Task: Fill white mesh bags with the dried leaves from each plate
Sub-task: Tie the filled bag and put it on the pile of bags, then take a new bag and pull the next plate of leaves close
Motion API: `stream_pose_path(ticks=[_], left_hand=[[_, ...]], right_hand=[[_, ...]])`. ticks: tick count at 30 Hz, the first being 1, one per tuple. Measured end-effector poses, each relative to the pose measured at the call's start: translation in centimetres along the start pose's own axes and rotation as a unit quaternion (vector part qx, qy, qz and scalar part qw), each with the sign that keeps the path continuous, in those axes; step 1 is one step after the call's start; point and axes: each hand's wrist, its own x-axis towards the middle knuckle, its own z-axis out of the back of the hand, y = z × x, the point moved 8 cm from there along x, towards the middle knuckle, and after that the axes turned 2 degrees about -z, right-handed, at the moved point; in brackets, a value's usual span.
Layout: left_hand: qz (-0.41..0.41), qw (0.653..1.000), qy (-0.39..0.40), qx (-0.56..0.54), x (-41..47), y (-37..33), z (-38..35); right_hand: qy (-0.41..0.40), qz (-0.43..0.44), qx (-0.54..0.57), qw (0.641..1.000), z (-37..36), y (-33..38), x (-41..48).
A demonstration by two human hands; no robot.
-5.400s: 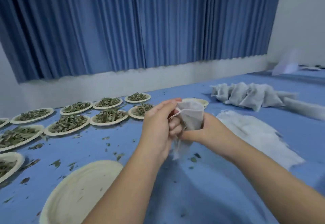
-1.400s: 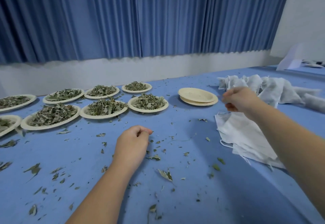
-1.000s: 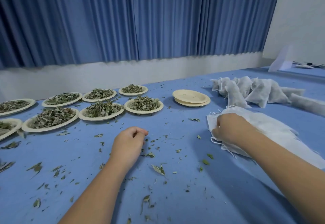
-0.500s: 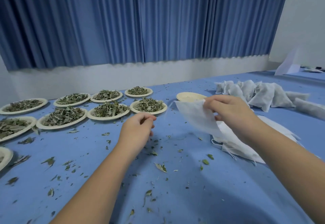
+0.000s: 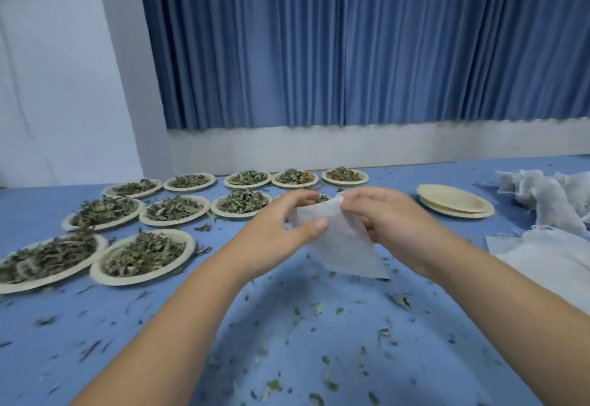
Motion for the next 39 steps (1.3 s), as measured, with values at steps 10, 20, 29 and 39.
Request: stream_pose_path(ticks=[10, 20, 29, 39], left_hand=[[0.178, 0.983, -0.039, -0.014, -10.6, 8.7, 12.1], [0.363, 0.930, 0.055, -0.015, -15.2, 16.1, 15.5], [0.368, 0.929, 0.037, 0.003, -15.2, 18.2, 15.8], [0.391, 0.920, -0.002, -0.031, -15.7, 19.5, 16.2]], right_hand=[[0.114, -0.055, -0.110, 0.986, -16.2, -3.0, 2.2], [0.055, -0.201, -0.129, 0.970, -21.4, -8.4, 9.3], [0.016, -0.220, -0.176, 0.959, -25.9, -9.5, 12.6], [-0.005, -0.210, -0.096, 0.973, -25.4, -9.6, 13.6]])
